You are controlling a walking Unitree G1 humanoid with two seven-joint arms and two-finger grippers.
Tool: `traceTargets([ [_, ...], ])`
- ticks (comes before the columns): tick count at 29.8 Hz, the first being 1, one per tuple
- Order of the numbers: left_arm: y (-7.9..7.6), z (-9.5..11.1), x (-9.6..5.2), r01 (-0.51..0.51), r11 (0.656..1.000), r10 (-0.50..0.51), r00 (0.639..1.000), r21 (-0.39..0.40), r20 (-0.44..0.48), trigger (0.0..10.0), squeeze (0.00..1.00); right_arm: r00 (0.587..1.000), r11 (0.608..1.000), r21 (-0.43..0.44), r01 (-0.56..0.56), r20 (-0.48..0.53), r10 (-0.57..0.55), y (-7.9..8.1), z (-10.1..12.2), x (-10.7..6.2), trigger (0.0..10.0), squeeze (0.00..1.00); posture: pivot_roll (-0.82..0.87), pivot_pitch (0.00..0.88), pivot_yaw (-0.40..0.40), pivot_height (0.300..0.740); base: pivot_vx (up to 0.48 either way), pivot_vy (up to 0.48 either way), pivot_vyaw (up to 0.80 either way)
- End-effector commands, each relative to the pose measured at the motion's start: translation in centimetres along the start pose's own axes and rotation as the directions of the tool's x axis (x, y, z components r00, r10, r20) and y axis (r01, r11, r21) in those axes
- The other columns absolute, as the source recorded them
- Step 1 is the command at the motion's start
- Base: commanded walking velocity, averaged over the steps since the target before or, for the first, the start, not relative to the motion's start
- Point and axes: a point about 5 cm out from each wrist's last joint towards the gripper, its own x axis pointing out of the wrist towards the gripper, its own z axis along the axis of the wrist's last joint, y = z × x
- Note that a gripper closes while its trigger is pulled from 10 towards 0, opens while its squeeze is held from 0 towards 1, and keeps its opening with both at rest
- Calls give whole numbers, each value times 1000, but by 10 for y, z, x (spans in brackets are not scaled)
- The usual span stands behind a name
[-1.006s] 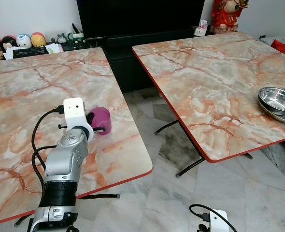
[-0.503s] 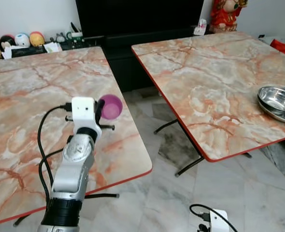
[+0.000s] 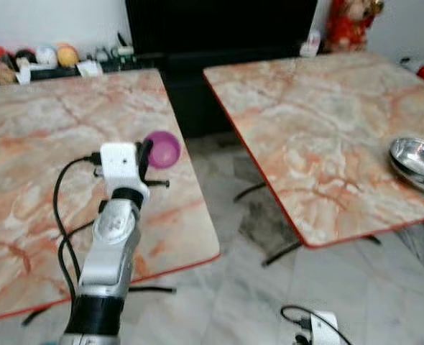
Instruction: Setting the table
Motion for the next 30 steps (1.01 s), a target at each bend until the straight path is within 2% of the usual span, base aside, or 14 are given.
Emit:
traceTargets([
  [1, 0, -1, 0, 5, 1000, -5, 1000, 18, 4, 10000, 0, 1000, 1000, 4, 2, -16, -2, -1, -4, -1, 10000, 0, 90, 0, -9, 740, 0, -472, 0],
  [6, 1, 0, 1, 2, 1000, -2, 1000, 14, 14, 10000, 0, 1000, 1000, -28, -2, -13, 2, -1, -3, -1, 10000, 0, 90, 0, -10, 740, 0, -472, 88],
  [14, 0, 0, 5, 0, 1000, -1, 1000, 1, 21, 10000, 0, 1000, 1000, -28, 2, -14, -2, -1, -3, -1, 10000, 0, 88, 0, -11, 740, 0, -472, 766],
  [16, 0, 0, 5, 1, 1000, -1, 1000, 3, 25, 10000, 0, 1000, 1000, 15, 2, -23, -2, -1, -5, -1, 10000, 0, 88, 0, -13, 740, 0, -472, 0],
  [19, 0, 0, 6, -1, 1000, 1, 1000, 3, 30, 10000, 0, 1000, 1000, -9, -1, -23, 0, -1, -5, -1, 10000, 0, 89, 0, -13, 740, 0, -472, 0],
  [30, 4, 0, 8, 7, 1000, -8, 999, 15, 31, 10000, 0, 1000, 1000, 3, -3, -20, 3, -1, -5, -1, 10000, 0, 88, 0, -7, 740, 0, -472, 0],
])
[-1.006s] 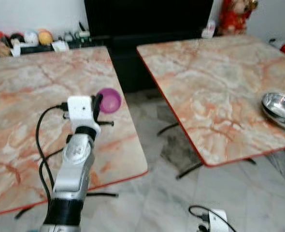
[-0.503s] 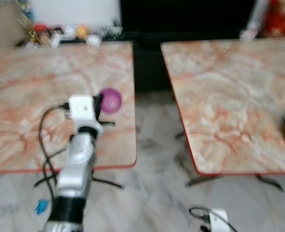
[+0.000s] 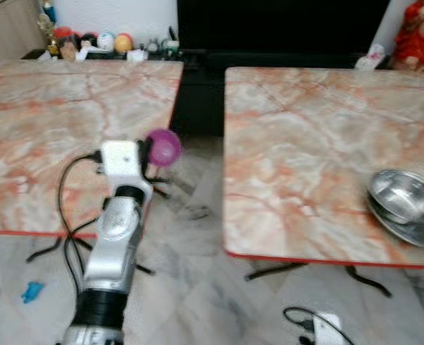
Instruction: Setting the table
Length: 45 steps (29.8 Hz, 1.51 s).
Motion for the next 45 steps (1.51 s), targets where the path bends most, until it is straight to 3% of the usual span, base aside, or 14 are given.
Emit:
traceTargets([
  [1, 10, 1, 0, -23, 1000, 23, 1000, 19, 5, 10000, 0, 1000, 1000, 17, -15, -9, 15, 7, -3, 0, 10000, 0, 87, 0, -6, 740, 0, -472, 0],
  [15, 19, 1, -2, -14, 998, 14, 1000, 58, -11, 10000, 0, 1000, 1000, 28, -11, -4, 11, 7, -2, 0, 10000, 0, 99, 0, -4, 740, 0, -472, 0],
  [27, 14, -1, -1, 29, 997, -27, 999, 66, -33, 10000, 0, 1000, 1000, 30, -8, -6, 8, 7, -2, 0, 10000, 0, 94, 0, -2, 740, 0, -468, 0],
  [45, 21, -4, -2, 62, 997, -59, 996, 53, -66, 10000, 0, 1000, 1000, 25, -13, -6, 13, 7, -2, 0, 10000, 0, 99, 0, -6, 740, 0, 0, 0],
])
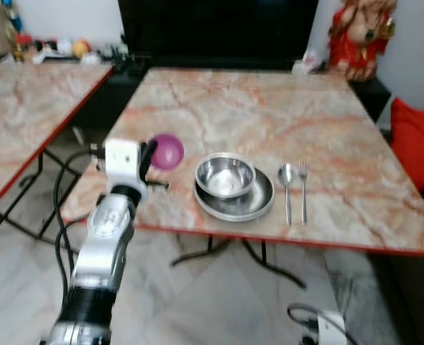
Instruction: Setting the table
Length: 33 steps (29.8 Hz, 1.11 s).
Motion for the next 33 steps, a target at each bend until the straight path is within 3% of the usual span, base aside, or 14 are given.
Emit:
traceTargets([
  [1, 2, 0, 0, 2, 1000, -2, 1000, -8, -8, 10000, 0, 1000, 1000, 2, -2, -3, 2, 1, 0, 0, 10000, 0, 98, 0, -5, 740, 0, 0, 0],
  [10, 3, -1, 0, -16, 1000, 16, 1000, 4, -11, 10000, 0, 1000, 1000, 4, -2, -5, 2, 1, -1, 0, 10000, 0, 100, 0, -7, 740, 0, 0, 0],
  [15, 4, -1, 0, -17, 1000, 17, 1000, -10, -12, 10000, 0, 1000, 1000, 13, -4, -7, 4, 1, -1, 0, 10000, 0, 100, 0, -7, 740, 0, -445, 0],
  [20, 3, -1, 0, -15, 1000, 15, 1000, -22, -19, 10000, 0, 1000, 1000, 17, -2, -10, 2, 1, -1, 0, 10000, 0, 101, 0, -7, 740, 0, 0, -520],
  [33, 7, -2, 0, -28, 999, 28, 999, -26, -26, 10000, 0, 1000, 1000, -4, -5, -10, 5, 1, -1, 0, 10000, 0, 99, 0, -7, 740, 0, 0, 0],
])
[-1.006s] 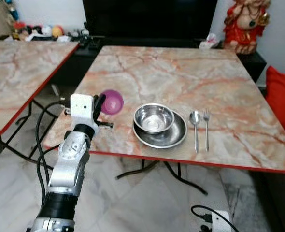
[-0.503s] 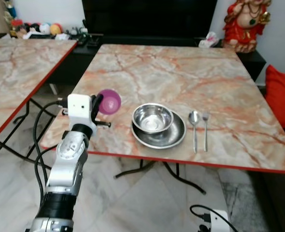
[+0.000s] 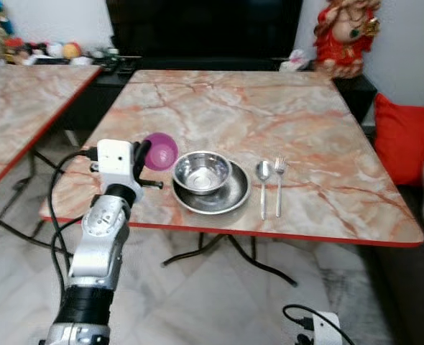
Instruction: Setting the table
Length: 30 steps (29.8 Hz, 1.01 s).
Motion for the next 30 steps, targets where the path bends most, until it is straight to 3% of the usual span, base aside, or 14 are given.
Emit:
traceTargets([
  [1, 6, -1, 0, -14, 1000, 14, 1000, -4, -12, 10000, 0, 1000, 1000, 1, -8, -1, 8, 3, 1, 0, 10000, 0, 99, 0, -7, 740, 0, 0, 0],
  [13, 15, 0, 1, -60, 998, 60, 998, -32, -20, 10000, 0, 1000, 1000, 8, -11, -9, 11, 3, 0, 0, 10000, 0, 100, 0, -9, 740, 0, 0, -113],
  [23, 12, 0, 2, -46, 998, 45, 999, -51, -17, 10000, 0, 1000, 1000, -6, -16, -3, 16, 4, 1, 1, 10000, 0, 102, 0, -9, 740, 0, 0, -199],
  [30, 8, 2, 3, -26, 997, 25, 1000, -75, -12, 10000, 0, 1000, 1000, -4, -16, -3, 16, 5, 1, 1, 10000, 0, 101, 0, -7, 740, 256, 0, 0],
])
